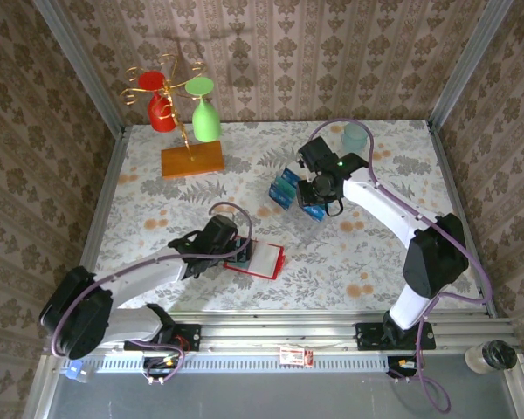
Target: Put the credit cards into the card holder
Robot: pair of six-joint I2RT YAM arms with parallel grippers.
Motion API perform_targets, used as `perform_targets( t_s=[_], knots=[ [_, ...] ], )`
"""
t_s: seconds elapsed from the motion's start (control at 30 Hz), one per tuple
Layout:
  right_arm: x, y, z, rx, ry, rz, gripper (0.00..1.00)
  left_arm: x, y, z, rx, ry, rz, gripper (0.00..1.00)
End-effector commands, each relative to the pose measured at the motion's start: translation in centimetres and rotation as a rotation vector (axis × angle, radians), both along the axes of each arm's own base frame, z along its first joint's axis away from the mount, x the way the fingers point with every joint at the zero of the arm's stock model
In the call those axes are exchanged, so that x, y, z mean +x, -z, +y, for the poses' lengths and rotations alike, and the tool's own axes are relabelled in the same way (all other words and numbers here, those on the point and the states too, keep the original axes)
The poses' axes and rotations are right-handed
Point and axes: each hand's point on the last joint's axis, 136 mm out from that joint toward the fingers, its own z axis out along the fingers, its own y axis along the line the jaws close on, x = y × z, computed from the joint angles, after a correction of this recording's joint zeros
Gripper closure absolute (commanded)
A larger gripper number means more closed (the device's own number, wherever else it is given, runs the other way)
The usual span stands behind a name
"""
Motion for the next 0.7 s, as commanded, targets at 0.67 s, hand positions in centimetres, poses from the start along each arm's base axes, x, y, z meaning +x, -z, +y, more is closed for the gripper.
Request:
perform_targets(
  t_s=[0.67],
  knots=[
    [-10.2,6.9,12.8,0.399,-0.004,0.115,0.77,-0.9,0.0,1.5,-0.021,-0.065,-0.021,0.0]
  ],
)
